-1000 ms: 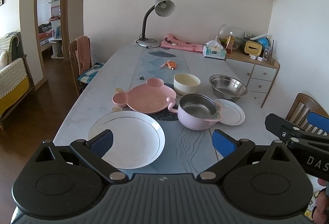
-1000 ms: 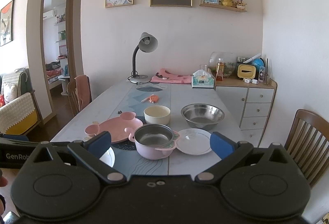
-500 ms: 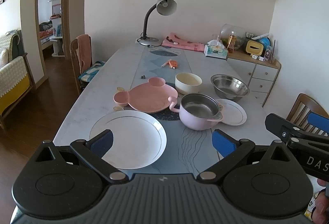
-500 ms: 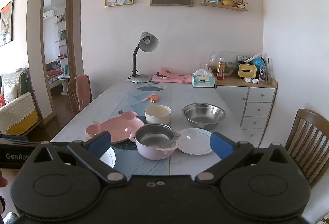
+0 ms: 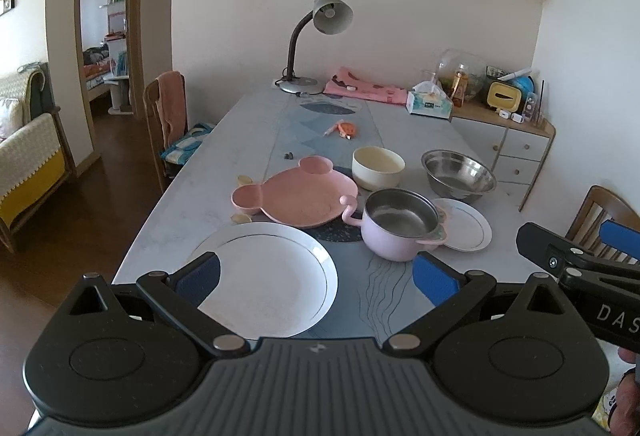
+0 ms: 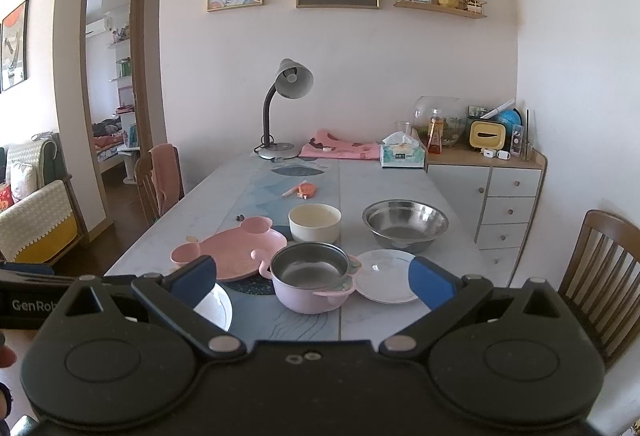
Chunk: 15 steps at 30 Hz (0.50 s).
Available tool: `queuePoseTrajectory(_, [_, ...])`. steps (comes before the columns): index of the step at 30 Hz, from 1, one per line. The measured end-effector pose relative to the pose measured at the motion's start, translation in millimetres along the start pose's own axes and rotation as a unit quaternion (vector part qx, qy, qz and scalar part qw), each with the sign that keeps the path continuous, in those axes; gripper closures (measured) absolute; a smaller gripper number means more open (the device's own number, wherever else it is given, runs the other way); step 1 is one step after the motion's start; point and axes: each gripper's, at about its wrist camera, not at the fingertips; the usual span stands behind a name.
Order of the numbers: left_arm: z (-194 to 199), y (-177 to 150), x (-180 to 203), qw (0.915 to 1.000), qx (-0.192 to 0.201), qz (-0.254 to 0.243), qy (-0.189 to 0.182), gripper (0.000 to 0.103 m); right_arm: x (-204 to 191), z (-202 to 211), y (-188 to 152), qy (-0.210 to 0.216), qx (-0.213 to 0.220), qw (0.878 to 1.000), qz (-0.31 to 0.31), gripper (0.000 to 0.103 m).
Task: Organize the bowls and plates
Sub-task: 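Move both grippers toward the large white plate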
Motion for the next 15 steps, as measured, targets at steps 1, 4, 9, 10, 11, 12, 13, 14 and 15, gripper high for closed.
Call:
queuePoseTrajectory(1, [-2,1,-1,1.0,-0.003,0.004,-0.001,0.0,-1,0,1,0.0,0.0,1.0,0.003,0.0])
queuePoseTrajectory(4, [-7,3,-4,0.9999,-0.006,0.009,0.003,0.0,-7,-7,4,0.008,0.001,1.0,0.009,0.0])
queuePoseTrajectory(9, [-16,5,-10,0.9995,-0.015,0.027,0.006,0.0,-12,-19,7,0.022,-0.003,1.0,0.016,0.0])
queuePoseTrajectory(10, [-17,5,-12,0.9994,-0.015,0.03,0.007,0.0,-12,-22,7,0.026,-0.005,1.0,0.016,0.0])
queuePoseTrajectory(11, [-19,6,-13,0.9993,-0.014,0.033,0.009,0.0,-12,-26,8,0.031,-0.008,0.999,0.019,0.0])
queuePoseTrajectory(12, [-21,6,-13,0.9993,-0.013,0.033,0.013,0.0,-13,-29,8,0.037,-0.01,0.999,0.022,0.0])
queuePoseTrajectory(13, [-23,6,-14,0.9992,-0.014,0.033,0.017,0.0,-14,-33,9,0.043,-0.011,0.999,0.025,0.0])
queuePoseTrajectory(14, [-26,7,-14,0.9991,-0.015,0.035,0.019,0.0,-15,-36,9,0.047,-0.012,0.998,0.028,0.0])
queuePoseTrajectory(15, [-29,7,-16,0.999,-0.015,0.037,0.021,0.0,-17,-40,9,0.049,-0.012,0.998,0.032,0.0])
Point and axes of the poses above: each gripper's, at about its wrist camera, not at the fingertips, and z roughly against the way its jaws point, x to its right, y to its top, and after that the axes turned 11 degrees about z, right-handed
